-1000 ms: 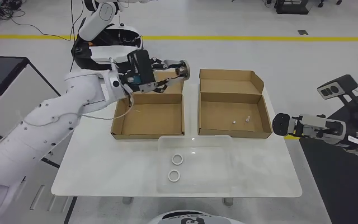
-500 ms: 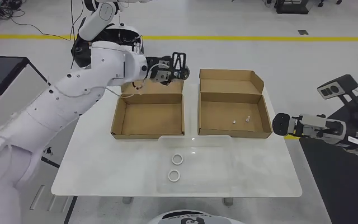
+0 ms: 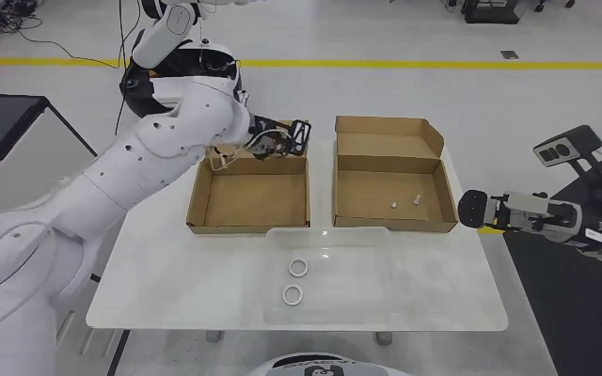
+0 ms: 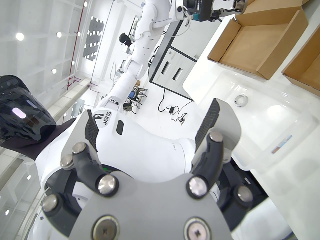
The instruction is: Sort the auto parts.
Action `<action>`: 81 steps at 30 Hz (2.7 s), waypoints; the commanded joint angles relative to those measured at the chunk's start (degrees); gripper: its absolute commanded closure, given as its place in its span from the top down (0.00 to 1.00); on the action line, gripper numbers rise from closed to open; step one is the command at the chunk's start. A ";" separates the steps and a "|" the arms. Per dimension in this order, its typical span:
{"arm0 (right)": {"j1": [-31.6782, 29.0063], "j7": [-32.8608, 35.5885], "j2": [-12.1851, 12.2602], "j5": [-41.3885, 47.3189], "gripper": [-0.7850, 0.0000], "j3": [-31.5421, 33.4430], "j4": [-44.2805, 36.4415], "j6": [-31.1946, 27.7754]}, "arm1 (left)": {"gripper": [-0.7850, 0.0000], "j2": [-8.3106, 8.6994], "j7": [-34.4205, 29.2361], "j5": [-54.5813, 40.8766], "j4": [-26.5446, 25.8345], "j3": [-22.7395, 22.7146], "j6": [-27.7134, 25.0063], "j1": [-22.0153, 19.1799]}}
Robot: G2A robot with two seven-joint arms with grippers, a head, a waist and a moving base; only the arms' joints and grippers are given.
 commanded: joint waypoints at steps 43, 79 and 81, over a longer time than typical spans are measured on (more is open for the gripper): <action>0.00 0.00 0.00 0.00 1.00 0.00 0.00 0.00 | 0.00 -5.38 4.52 5.14 10.33 0.17 0.53 14.22; 0.00 0.00 0.00 0.00 1.00 0.00 0.00 0.00 | 1.00 -3.01 -3.76 3.82 1.02 -11.75 -1.75 17.04; 0.00 0.00 0.00 0.00 1.00 0.00 0.00 0.00 | 1.00 -1.66 -6.67 2.19 -3.40 -13.92 -1.98 18.26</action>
